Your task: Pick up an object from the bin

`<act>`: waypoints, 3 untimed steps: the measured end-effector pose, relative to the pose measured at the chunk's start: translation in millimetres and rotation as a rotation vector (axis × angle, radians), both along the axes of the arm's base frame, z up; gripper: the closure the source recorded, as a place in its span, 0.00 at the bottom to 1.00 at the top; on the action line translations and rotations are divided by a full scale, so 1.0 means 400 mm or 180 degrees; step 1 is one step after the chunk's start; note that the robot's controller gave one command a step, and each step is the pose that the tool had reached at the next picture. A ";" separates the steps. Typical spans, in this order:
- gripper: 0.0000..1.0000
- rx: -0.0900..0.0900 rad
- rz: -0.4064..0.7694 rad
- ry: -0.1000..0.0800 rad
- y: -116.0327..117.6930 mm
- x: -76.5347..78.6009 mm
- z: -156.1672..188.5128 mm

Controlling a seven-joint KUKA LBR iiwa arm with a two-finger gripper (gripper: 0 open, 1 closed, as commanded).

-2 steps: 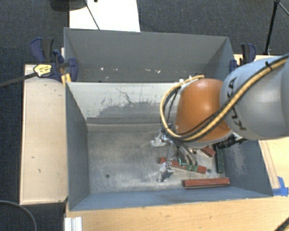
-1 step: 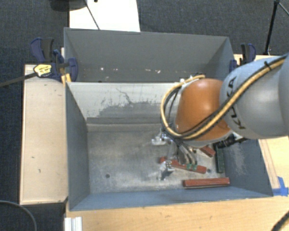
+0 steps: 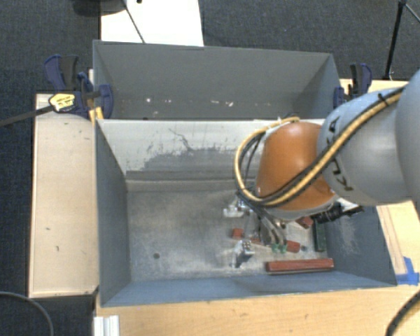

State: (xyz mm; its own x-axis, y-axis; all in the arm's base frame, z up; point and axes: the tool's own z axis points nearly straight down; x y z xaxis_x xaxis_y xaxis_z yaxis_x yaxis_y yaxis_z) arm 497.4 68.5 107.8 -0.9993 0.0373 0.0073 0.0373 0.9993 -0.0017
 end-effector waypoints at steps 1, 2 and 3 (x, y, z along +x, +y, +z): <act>1.00 0.0008 0.0442 -0.0065 -0.126 0.031 -0.082; 1.00 0.0009 0.0428 -0.0064 -0.125 0.031 -0.082; 1.00 0.0009 0.0424 -0.0064 -0.125 0.031 -0.082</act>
Offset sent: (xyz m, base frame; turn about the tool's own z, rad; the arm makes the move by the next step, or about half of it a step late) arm 0.0000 0.0000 0.0000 0.0000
